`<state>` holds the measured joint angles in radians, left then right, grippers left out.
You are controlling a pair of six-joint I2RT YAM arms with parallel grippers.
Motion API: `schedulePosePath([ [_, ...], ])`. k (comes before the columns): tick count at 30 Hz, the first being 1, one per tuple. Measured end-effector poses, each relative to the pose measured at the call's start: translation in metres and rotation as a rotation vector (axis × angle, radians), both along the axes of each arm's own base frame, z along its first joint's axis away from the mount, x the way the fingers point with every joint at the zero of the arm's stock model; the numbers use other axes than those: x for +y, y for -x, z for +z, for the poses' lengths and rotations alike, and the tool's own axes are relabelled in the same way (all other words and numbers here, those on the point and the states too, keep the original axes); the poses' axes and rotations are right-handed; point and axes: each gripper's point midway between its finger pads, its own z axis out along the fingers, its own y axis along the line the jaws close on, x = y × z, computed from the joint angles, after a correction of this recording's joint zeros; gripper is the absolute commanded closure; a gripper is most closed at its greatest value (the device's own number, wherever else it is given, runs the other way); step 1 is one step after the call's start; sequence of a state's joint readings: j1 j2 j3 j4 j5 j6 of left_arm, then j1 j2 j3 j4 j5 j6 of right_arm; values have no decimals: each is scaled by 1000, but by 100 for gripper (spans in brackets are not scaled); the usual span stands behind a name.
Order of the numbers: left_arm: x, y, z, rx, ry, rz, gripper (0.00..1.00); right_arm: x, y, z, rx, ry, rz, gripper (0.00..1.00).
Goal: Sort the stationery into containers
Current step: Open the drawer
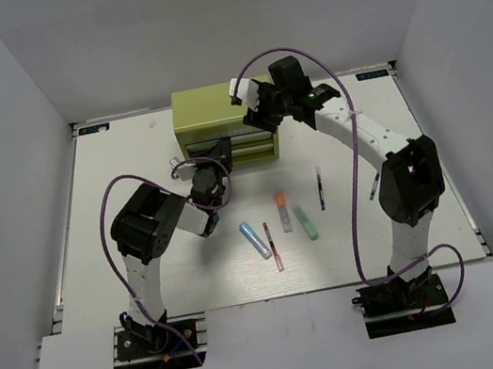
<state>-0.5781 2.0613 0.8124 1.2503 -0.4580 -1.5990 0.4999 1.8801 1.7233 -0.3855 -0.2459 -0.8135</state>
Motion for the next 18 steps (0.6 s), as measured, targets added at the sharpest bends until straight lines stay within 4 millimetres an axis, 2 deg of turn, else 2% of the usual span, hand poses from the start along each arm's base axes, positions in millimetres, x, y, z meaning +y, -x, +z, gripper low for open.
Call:
schedulePosePath([
  [18,6,37,-4,23,0,-23,100,0,-7,-1,6,26,-27,35],
])
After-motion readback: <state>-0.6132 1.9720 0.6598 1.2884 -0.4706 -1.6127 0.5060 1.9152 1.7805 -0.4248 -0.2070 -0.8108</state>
